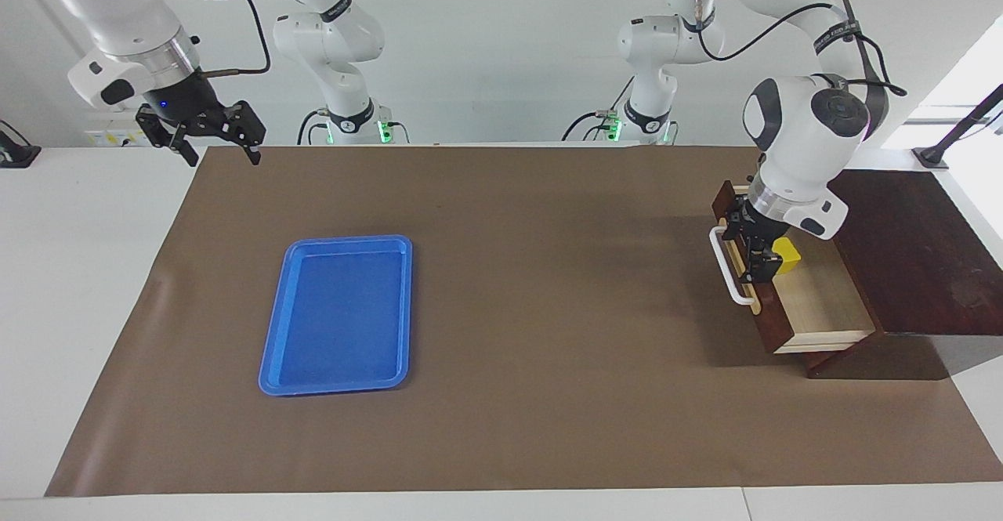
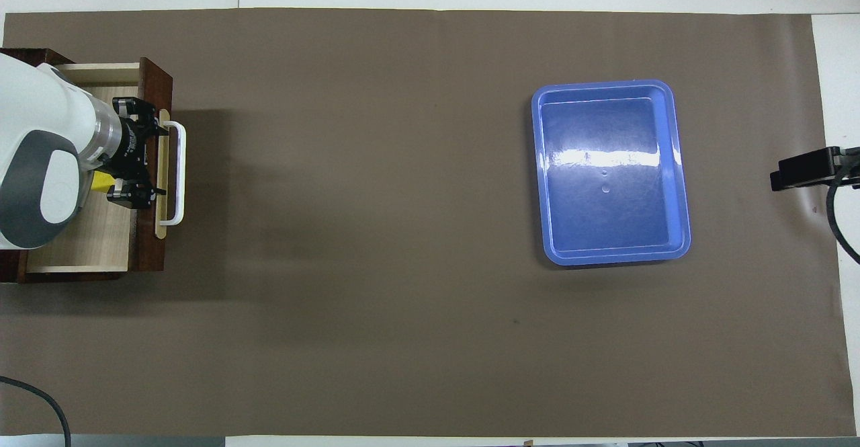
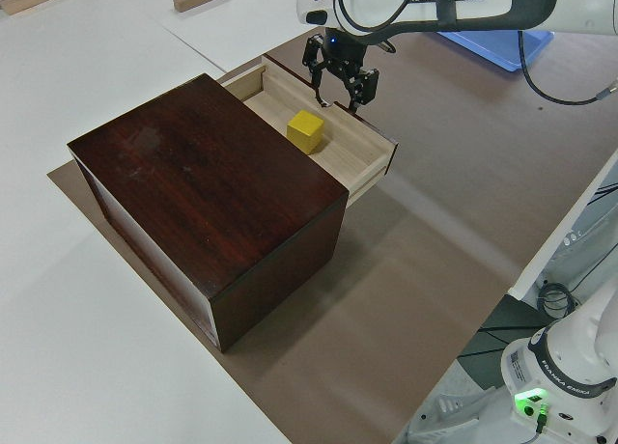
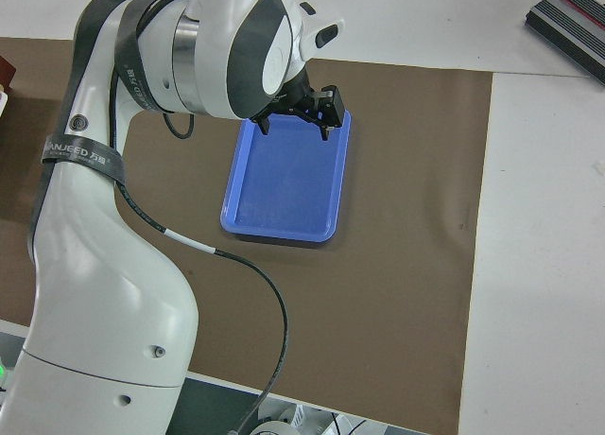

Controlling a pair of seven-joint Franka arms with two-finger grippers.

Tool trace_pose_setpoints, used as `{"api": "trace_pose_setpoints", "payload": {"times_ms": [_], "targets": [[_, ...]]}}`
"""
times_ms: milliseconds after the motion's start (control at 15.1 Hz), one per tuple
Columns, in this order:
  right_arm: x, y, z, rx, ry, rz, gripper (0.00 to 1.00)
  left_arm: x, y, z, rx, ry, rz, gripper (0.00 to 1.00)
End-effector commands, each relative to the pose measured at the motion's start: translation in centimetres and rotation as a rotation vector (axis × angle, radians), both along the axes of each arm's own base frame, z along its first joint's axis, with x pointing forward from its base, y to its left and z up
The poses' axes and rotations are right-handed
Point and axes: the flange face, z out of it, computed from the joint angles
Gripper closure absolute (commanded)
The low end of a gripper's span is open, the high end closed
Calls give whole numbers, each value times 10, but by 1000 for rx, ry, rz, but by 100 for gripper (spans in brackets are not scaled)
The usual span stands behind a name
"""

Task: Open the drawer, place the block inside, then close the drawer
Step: 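Push the drawer shut with the left gripper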

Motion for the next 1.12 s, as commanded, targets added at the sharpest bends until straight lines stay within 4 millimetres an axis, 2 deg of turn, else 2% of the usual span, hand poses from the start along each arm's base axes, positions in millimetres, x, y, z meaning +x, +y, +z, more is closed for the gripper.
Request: {"api": "trace_pose_setpoints", "payload": {"times_ms": [0,331,463,529,793,1058], "targets": [[0,-4,-12,-19,-13,16,0,-4,30,7,28,-22,-29,0],[4,-2,-15,-18,-24,16,0,-3,105,9,46,-38,-8,0],[4,-2,-16,-18,-22,16,0,-5,130,11,53,-47,-29,0],[3,-2,-15,-18,-24,19,0,-5,136,10,53,-45,-42,0],[1,2,-14,-17,-16,33,0,-1,124,32,66,-61,-174,0],[-1,2,-14,-14,-9,31,0,-17,116,81,86,-129,-236,0]]}}
